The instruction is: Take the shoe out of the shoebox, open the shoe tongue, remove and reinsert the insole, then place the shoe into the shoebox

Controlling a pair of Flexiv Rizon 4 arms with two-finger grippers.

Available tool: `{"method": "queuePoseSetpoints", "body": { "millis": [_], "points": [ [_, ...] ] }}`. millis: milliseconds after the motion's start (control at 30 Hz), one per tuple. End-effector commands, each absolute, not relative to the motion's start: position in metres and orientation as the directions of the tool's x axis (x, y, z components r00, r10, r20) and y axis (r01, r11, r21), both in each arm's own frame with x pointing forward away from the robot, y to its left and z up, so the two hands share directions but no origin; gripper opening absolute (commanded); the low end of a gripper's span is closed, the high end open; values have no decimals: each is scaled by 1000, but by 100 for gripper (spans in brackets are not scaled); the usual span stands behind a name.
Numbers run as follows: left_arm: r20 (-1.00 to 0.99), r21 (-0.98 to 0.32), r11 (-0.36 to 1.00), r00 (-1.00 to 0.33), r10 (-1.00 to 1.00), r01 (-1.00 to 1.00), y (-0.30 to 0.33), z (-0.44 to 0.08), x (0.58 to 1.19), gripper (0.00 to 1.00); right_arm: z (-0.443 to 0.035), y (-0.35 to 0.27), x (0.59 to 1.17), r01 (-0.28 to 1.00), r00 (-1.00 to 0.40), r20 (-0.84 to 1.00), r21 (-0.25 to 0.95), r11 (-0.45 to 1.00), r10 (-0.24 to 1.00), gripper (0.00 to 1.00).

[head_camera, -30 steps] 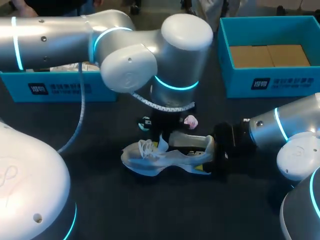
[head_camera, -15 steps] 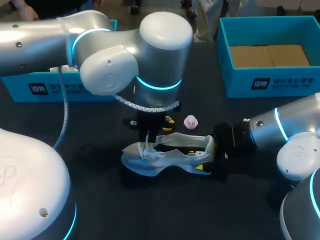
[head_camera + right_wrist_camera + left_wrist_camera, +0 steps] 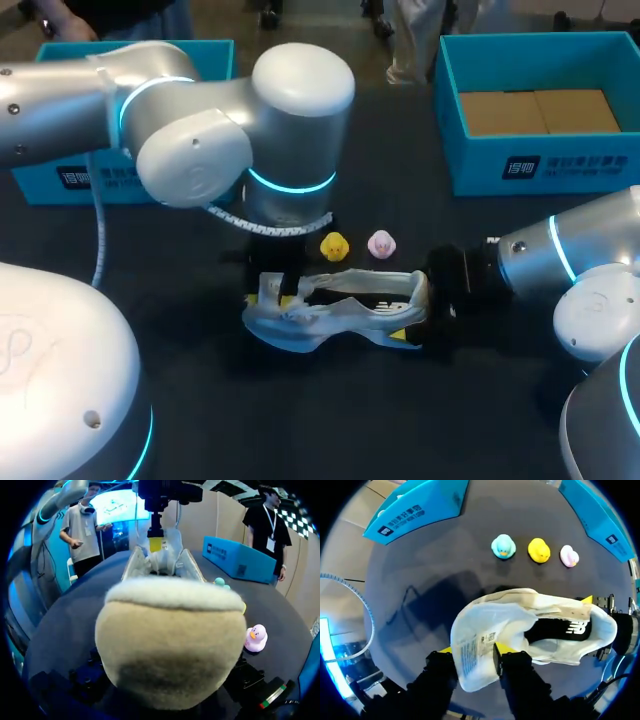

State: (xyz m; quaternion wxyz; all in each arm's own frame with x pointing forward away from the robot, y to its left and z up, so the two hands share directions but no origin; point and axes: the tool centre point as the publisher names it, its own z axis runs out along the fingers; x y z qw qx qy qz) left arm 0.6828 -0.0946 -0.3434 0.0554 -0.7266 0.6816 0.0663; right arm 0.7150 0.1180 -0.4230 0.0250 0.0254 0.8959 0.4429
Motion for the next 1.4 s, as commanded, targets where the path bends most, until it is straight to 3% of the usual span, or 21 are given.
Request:
{"method": "queuePoseSetpoints", "body": {
  "millis": [33, 633, 733, 833, 933, 1067, 1100, 1400],
  "points": [
    [-160, 12, -77, 74, -984, -997, -82, -349, 681, 43, -425, 119, 714, 24, -997, -23, 793, 609, 69, 0],
    [-198, 53, -169, 155, -968, -984, -54, -372, 684, 58, -425, 119, 714, 24, -997, -23, 793, 609, 69, 0],
    [-204, 60, -178, 162, -965, -982, -53, -376, 686, 49, -425, 119, 714, 24, -997, -23, 793, 609, 69, 0],
    [-191, 63, -184, 169, -967, -981, -50, -372, 687, 50, -425, 119, 714, 24, -997, -23, 793, 609, 69, 0],
    [-147, 56, -166, 157, -977, -984, -49, -360, 688, 60, -425, 119, 714, 24, -997, -23, 793, 609, 69, 0],
    [-81, -40, -80, 83, -993, -996, -50, -343, 690, 95, -425, 119, 714, 24, -997, -23, 793, 609, 69, 0],
    [-46, -48, -50, 52, -998, -998, -52, -339, 691, 100, -425, 119, 714, 24, -997, -23, 793, 609, 69, 0],
    [4, -174, 191, -195, -981, -966, -73, -317, 698, 100, -425, 119, 714, 24, -997, -23, 793, 609, 69, 0]
  ]
}}
